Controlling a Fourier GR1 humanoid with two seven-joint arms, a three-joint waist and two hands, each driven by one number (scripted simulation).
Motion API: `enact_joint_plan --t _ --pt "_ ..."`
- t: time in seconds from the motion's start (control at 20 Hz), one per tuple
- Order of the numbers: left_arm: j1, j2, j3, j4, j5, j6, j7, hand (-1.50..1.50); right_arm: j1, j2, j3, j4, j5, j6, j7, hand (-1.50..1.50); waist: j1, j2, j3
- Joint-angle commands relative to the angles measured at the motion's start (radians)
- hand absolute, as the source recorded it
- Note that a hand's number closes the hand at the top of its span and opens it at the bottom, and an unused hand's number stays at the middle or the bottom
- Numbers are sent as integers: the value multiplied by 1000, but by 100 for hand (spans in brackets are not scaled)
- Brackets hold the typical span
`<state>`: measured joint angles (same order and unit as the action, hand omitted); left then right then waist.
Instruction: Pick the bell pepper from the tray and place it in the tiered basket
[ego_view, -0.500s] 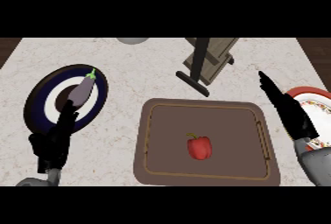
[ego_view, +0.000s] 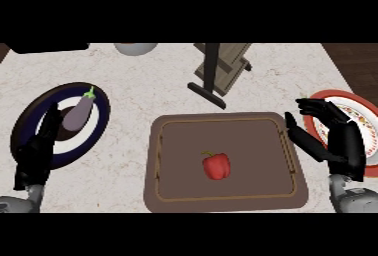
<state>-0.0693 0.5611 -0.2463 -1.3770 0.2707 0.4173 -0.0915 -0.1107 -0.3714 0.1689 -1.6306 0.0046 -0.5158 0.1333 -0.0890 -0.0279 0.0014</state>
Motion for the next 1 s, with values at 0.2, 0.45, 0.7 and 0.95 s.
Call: enact_joint_plan --t 0.2,0.45,0.7,0.95 --pt "-42 36 -18 -24 -47 -5 51 0 364 124 134 -304 333 -398 89 -150 21 12 -6" --pt "-61 28 -28 -30 -52 -17 66 0 505 -26 256 -420 540 -221 316 -150 41 19 -11" --pt "-89 36 -18 -16 -49 -40 64 0 531 -150 287 -549 677 2 564 -150 58 28 -15" --pt "-119 38 -41 -75 -59 -47 127 0 422 -124 320 -674 825 222 903 -150 100 30 -10"
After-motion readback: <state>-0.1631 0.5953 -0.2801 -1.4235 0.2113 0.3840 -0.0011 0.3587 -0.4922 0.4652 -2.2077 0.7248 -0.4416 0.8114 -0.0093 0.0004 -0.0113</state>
